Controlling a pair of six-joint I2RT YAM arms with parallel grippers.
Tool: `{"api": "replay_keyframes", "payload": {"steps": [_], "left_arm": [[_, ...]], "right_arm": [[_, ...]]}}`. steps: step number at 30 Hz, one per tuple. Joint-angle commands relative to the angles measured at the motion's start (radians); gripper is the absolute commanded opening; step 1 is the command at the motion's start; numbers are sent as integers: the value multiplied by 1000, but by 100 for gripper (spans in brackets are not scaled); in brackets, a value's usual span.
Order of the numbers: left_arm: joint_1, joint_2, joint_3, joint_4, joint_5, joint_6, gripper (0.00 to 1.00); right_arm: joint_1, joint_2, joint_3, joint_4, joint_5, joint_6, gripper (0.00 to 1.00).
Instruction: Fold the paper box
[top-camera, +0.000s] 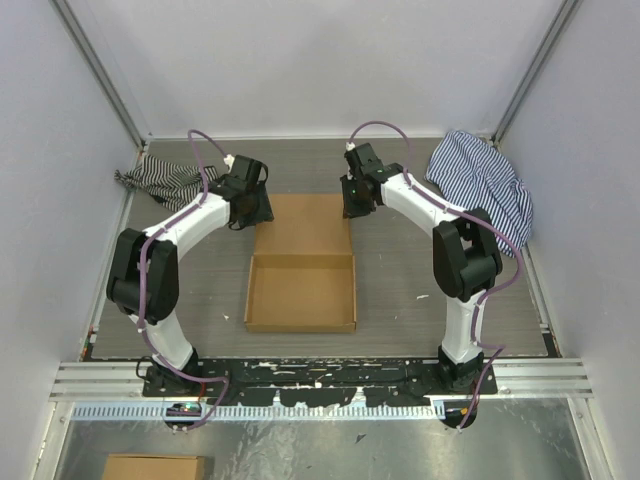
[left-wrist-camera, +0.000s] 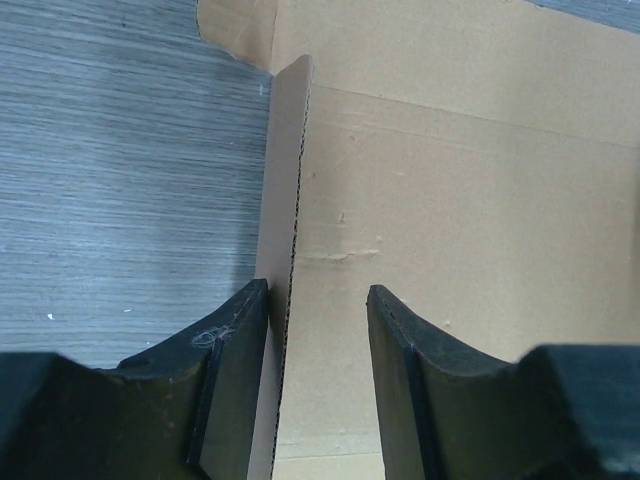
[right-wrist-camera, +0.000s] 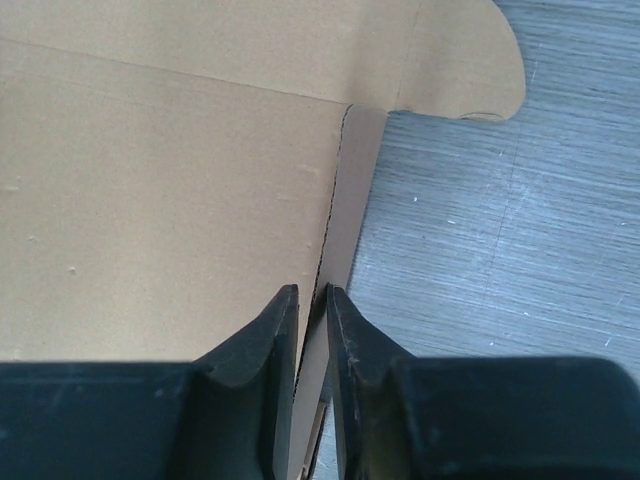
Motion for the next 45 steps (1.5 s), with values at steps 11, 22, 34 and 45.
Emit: {"api": "replay_keyframes", "payload": {"steps": [11, 22, 34, 45], "left_arm": [[-73, -37, 0, 15, 2, -14, 50], [-120, -8, -9, 42, 1, -29, 50], [-181, 20, -10, 63, 7, -43, 50], [-202, 52, -28, 79, 4, -57, 49]], "right_arm": [[116, -27, 41, 18, 40, 29, 52], [178, 17, 27, 22, 61, 46, 52], [201, 41, -10, 34, 83, 62, 51], [213, 41, -38, 51, 86, 77, 50]]}}
